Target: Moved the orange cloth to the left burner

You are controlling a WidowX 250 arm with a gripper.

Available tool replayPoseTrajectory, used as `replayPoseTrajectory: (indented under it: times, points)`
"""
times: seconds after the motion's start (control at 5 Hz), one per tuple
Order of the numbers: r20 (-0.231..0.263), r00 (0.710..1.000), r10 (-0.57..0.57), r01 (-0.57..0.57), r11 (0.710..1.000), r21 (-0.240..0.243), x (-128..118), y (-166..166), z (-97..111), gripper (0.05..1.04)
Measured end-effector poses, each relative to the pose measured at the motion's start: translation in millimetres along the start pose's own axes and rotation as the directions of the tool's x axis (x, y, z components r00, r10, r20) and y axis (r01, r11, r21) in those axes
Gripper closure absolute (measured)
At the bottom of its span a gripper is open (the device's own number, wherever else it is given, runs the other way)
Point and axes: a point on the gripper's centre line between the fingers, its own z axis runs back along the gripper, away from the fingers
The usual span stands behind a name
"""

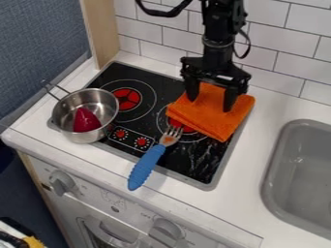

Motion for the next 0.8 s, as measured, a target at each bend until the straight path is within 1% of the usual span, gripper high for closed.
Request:
replayPoseTrajectory:
  times: [0.2, 0.4, 0.6, 0.8]
  points:
    - [-0.015, 1.000, 0.026, -0.026, 1.000, -0.006, -1.5, 7.2, -13.0, 0.083]
    - [-0.033, 0.999, 0.009, -0.009, 1.000, 0.018, -9.4, 11.8, -22.9, 0.083]
    - [-0.018, 1.000, 0.005, -0.004, 0.999, 0.052, -13.1, 19.3, -26.9, 0.083]
    - [0.000, 1.000, 0.026, -0.026, 0.997, 0.072, -13.1, 31.5, -28.1, 0.083]
